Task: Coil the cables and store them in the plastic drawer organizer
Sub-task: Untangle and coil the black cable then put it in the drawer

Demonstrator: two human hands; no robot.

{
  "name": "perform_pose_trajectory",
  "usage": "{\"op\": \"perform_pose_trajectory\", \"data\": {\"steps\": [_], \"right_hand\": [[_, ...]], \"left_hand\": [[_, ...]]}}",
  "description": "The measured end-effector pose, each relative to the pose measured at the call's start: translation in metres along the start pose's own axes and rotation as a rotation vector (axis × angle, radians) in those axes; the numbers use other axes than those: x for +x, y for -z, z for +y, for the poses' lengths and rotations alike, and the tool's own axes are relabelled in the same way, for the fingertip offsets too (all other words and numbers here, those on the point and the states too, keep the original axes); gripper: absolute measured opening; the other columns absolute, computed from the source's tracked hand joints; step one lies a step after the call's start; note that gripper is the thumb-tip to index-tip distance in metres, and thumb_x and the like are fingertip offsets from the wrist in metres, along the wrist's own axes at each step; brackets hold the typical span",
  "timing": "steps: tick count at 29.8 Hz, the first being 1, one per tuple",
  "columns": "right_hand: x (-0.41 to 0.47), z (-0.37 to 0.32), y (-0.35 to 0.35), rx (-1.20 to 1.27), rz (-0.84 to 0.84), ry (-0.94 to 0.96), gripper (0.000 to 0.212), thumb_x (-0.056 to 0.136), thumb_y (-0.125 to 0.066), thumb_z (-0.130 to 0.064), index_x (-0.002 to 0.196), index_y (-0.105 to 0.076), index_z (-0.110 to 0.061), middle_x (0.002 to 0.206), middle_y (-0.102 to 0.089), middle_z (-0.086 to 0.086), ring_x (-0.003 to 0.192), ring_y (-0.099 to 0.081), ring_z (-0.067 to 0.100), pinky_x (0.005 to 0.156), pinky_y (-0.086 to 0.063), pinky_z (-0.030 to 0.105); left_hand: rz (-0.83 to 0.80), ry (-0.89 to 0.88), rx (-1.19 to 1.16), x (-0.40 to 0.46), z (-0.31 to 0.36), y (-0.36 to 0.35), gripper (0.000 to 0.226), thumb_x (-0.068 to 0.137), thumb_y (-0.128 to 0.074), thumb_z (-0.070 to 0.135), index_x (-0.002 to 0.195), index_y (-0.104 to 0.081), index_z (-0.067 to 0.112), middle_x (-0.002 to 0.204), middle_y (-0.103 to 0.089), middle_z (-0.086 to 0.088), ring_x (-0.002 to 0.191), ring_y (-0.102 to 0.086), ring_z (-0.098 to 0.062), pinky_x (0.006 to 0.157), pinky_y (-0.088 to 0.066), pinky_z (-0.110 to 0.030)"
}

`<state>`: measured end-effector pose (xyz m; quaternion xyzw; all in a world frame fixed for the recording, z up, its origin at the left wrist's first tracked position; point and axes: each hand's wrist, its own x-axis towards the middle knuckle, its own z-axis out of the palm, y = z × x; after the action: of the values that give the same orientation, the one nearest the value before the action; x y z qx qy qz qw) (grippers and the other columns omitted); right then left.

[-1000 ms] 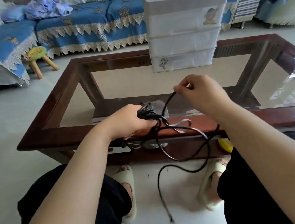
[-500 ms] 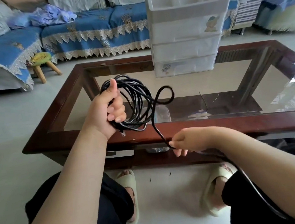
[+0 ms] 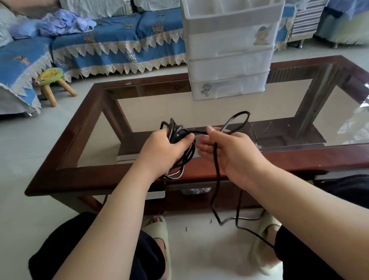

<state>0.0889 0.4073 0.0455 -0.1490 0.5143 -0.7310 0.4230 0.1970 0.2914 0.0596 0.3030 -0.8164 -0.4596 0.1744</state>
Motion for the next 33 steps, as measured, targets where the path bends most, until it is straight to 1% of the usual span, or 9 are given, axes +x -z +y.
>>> {"op": "perform_pose_trajectory", "data": {"steps": [3,5,8,12,15,19,24,27,33], "right_hand": [[0.007,-0.016,0.006,-0.091,0.019,-0.205,0.019,0.099,-0.048,-0.015,0.080,-0.044,-0.014,0.059,-0.045,0.001,0.037,-0.030,0.005,0.032,-0.026,0.016],[0.006,-0.030,0.010,-0.528,0.034,-0.104,0.008,0.097,-0.052,-0.026,0.097,-0.047,-0.020,0.065,-0.048,0.000,0.043,-0.034,0.008,0.035,-0.027,0.018],[0.006,-0.048,0.023,-1.102,0.198,0.337,0.039,0.093,-0.054,-0.036,0.129,-0.040,-0.030,0.074,-0.055,-0.004,0.064,-0.054,0.015,0.055,-0.039,0.026],[0.012,-0.062,0.037,-1.479,0.320,0.536,0.019,0.096,-0.046,-0.039,0.100,-0.059,-0.026,0.086,-0.060,-0.007,0.080,-0.055,0.022,0.061,-0.038,0.031],[0.017,-0.069,0.051,-1.605,-0.051,0.395,0.019,0.097,-0.046,-0.035,0.086,-0.061,-0.032,0.078,-0.054,-0.008,0.073,-0.050,0.017,0.061,-0.038,0.031],[0.011,-0.075,0.063,-1.051,-0.701,-0.007,0.032,0.097,-0.046,-0.030,0.068,-0.059,-0.030,0.058,-0.041,-0.008,0.052,-0.032,0.008,0.052,-0.031,0.021],[0.010,-0.065,0.057,0.025,-1.000,-0.245,0.023,0.093,-0.053,-0.029,0.079,-0.057,-0.012,0.058,-0.029,-0.002,0.050,-0.023,0.010,0.044,-0.020,0.020],[0.008,-0.049,0.043,0.245,-0.769,-0.250,0.027,0.097,-0.040,-0.029,0.078,-0.052,-0.015,0.051,-0.029,-0.005,0.047,-0.025,0.009,0.047,-0.026,0.021],[0.008,-0.036,0.029,-0.086,-0.169,0.060,0.031,0.100,-0.039,-0.033,0.092,-0.058,-0.009,0.068,-0.054,0.002,0.060,-0.048,0.016,0.069,-0.047,0.034]], "left_hand": [[0.013,0.072,-0.090,0.001,-0.003,0.000,0.036,0.089,-0.063,0.043,0.066,-0.048,0.020,0.044,-0.042,0.009,0.036,-0.035,-0.010,0.044,-0.030,-0.024],[0.004,0.193,-0.370,0.005,-0.007,0.011,0.049,0.089,-0.062,0.044,0.059,-0.035,0.016,0.041,-0.031,0.003,0.033,-0.025,-0.012,0.040,-0.025,-0.024],[-0.048,0.258,-0.508,0.008,-0.015,0.032,0.053,0.083,-0.063,0.050,0.057,-0.030,0.017,0.041,-0.023,0.002,0.031,-0.021,-0.009,0.037,-0.024,-0.021],[-0.507,0.164,-0.635,0.005,-0.024,0.045,0.054,0.076,-0.071,0.053,0.061,-0.036,0.014,0.038,-0.028,0.005,0.026,-0.023,-0.003,0.033,-0.025,-0.014],[-0.826,0.020,-0.704,0.000,-0.022,0.046,0.048,0.081,-0.069,0.048,0.060,-0.047,0.011,0.039,-0.031,0.007,0.027,-0.024,-0.002,0.034,-0.024,-0.015],[-1.011,-0.072,-1.062,0.000,-0.019,0.052,0.034,0.091,-0.061,0.037,0.079,-0.058,0.005,0.045,-0.033,0.005,0.030,-0.024,-0.004,0.035,-0.029,-0.017],[-0.859,0.022,-1.136,0.004,-0.018,0.048,0.037,0.087,-0.064,0.040,0.079,-0.057,0.005,0.042,-0.032,0.006,0.029,-0.025,-0.004,0.033,-0.031,-0.015],[-0.683,0.111,-1.070,0.003,-0.013,0.036,0.041,0.075,-0.074,0.048,0.071,-0.054,0.012,0.038,-0.036,0.010,0.025,-0.028,0.000,0.030,-0.029,-0.013],[-0.320,0.244,-0.952,0.005,-0.002,0.025,0.041,0.086,-0.050,0.052,0.066,-0.042,0.016,0.039,-0.024,0.009,0.026,-0.021,-0.002,0.030,-0.022,-0.016]]}}
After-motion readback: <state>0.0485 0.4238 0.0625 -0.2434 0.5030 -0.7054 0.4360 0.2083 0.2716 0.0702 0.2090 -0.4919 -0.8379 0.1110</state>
